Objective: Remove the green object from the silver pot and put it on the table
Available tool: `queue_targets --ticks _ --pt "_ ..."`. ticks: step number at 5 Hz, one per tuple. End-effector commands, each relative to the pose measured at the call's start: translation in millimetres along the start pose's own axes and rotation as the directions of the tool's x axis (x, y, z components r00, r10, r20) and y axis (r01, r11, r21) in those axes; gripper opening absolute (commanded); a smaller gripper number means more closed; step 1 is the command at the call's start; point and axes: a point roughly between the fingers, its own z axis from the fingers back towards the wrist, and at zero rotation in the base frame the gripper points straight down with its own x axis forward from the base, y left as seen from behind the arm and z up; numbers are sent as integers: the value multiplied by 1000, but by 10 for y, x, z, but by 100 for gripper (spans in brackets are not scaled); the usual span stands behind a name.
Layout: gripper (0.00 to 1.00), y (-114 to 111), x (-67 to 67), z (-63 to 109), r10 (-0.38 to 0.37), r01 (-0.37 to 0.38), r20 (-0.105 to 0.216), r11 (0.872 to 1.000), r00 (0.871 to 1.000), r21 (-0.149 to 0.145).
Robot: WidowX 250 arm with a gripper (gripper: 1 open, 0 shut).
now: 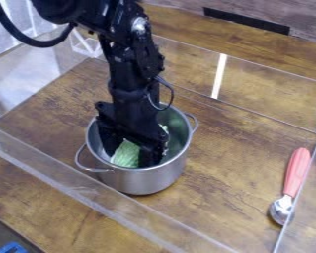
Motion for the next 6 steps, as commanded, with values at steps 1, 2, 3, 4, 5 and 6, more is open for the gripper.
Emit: queue_targets --ticks 1,2,3,4,5,6 --pt "100 -30 44 35 -14 14 30 1000 999 -1" --pt "0 -26 54 19 -10 10 34 1000 999 -3" --pt "0 -31 64 98 -7 7 38 1000 999 -4" --pt "0 -37 74 179 -4 4 42 1000 999 -6" --pt "0 -42 82 227 -1 1 45 1000 999 -7" --pt "0 -47 92 279 2 -2 49 1000 999 -9"
